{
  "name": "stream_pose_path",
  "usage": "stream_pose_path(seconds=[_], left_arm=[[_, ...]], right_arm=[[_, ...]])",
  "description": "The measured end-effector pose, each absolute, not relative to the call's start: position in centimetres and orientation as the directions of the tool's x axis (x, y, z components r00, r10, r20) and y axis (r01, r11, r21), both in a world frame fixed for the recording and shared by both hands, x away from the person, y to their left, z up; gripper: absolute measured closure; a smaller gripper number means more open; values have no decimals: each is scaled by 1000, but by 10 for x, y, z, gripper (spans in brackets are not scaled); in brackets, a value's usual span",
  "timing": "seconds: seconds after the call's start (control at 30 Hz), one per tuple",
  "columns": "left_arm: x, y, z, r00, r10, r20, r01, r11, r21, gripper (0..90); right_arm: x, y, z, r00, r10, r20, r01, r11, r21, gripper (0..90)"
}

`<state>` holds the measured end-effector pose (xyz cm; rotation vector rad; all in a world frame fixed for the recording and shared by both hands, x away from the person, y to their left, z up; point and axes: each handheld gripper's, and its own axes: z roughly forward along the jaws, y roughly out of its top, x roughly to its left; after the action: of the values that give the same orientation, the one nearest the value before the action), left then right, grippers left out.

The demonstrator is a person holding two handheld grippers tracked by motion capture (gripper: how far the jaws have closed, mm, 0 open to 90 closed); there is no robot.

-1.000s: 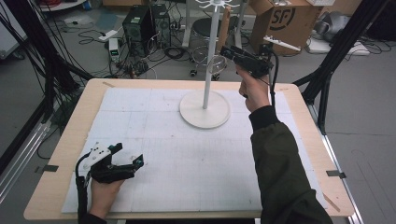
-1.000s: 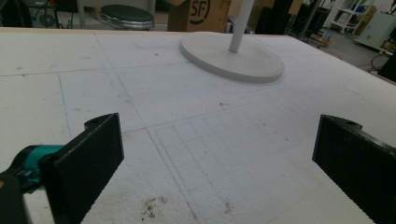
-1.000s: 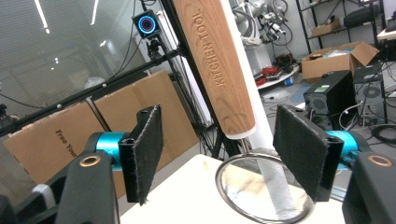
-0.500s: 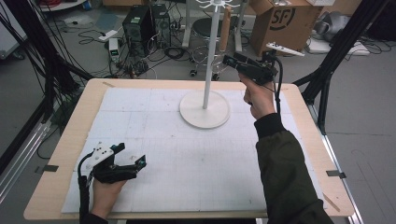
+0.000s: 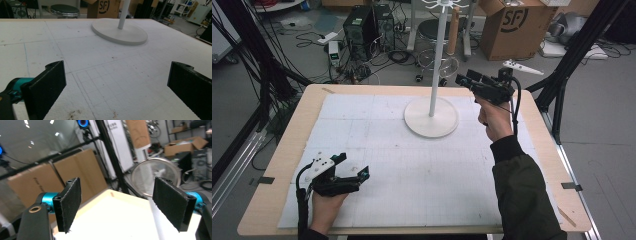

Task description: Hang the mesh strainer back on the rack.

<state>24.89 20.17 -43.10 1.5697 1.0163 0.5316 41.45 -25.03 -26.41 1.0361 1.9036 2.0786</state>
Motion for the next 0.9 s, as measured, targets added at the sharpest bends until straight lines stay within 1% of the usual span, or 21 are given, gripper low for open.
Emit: stream_pose_path(seconds=[0.07,0.13,0.3,0.37,0.7,0.9], left_arm=[[249,202,-431,526,831,-179,319,2,948,26],[248,202,-430,526,831,-183,318,8,948,26],[247,203,-429,528,830,-180,314,6,950,26],[247,203,-429,527,830,-181,313,8,950,25],[245,204,-427,524,832,-180,305,14,952,26],[245,204,-427,525,832,-177,304,12,953,26]], right_arm=[[412,-250,-267,-757,529,384,343,-179,922,217],[409,-249,-270,-752,542,375,359,-140,923,191],[400,-250,-277,-759,533,374,368,-123,922,197],[396,-250,-280,-759,547,354,359,-103,928,197],[386,-253,-286,-759,553,344,354,-94,931,198],[380,-260,-297,-749,568,341,364,-78,928,188]])
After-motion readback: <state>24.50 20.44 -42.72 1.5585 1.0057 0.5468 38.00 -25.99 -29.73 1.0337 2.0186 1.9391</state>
